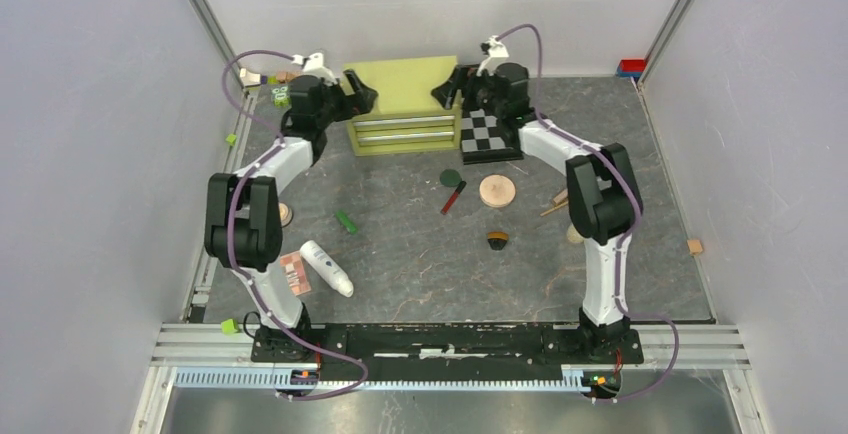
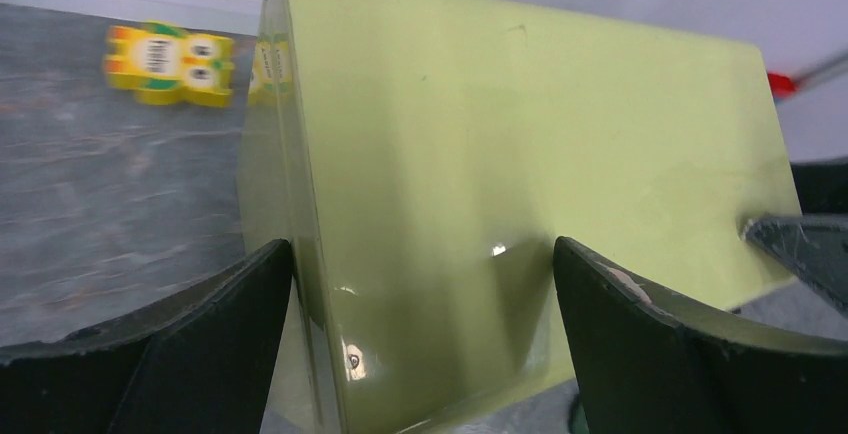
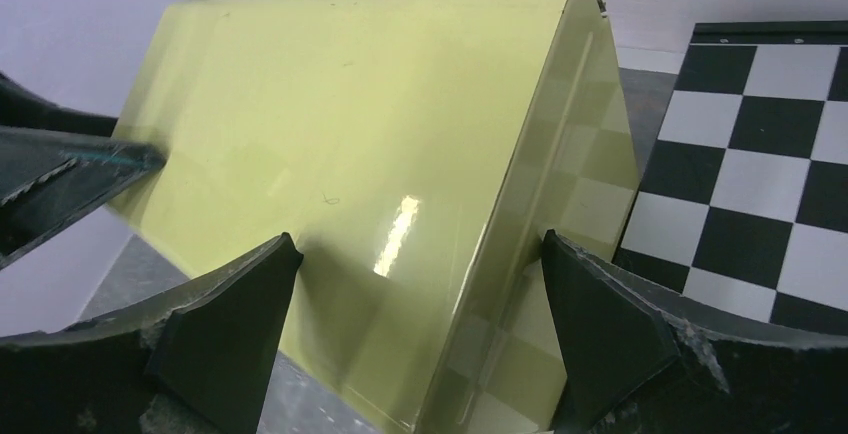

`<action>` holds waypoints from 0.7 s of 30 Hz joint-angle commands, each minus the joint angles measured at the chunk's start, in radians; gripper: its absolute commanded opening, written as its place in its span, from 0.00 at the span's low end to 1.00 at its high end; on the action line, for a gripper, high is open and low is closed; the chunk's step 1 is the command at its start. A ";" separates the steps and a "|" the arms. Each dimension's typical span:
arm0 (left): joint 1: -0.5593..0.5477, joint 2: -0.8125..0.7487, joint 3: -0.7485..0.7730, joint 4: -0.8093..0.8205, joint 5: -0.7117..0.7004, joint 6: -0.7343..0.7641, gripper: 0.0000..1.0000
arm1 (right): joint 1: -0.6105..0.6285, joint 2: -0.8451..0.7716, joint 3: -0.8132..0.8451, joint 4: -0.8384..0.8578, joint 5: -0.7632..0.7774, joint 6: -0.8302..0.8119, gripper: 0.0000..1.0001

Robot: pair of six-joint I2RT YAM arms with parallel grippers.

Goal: Organize the makeup
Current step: Move the storage box to the center of the board.

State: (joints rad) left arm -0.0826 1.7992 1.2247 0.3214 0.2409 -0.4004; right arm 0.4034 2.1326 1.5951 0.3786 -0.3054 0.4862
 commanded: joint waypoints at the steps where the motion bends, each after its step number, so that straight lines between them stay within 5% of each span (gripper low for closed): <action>1: -0.282 0.035 0.054 -0.002 0.269 -0.004 1.00 | -0.029 -0.128 -0.115 -0.014 -0.110 -0.055 0.97; 8: -0.449 0.048 0.039 0.029 0.230 -0.037 1.00 | -0.111 -0.271 -0.273 -0.142 -0.094 -0.151 0.98; 21: -0.492 -0.108 -0.111 0.009 0.204 -0.064 1.00 | -0.011 -0.457 -0.538 -0.128 -0.107 -0.094 0.97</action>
State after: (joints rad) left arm -0.4450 1.7668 1.1725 0.3447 0.1909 -0.3840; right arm 0.2020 1.7275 1.1320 0.3576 -0.1734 0.3893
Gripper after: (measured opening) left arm 0.999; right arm 0.979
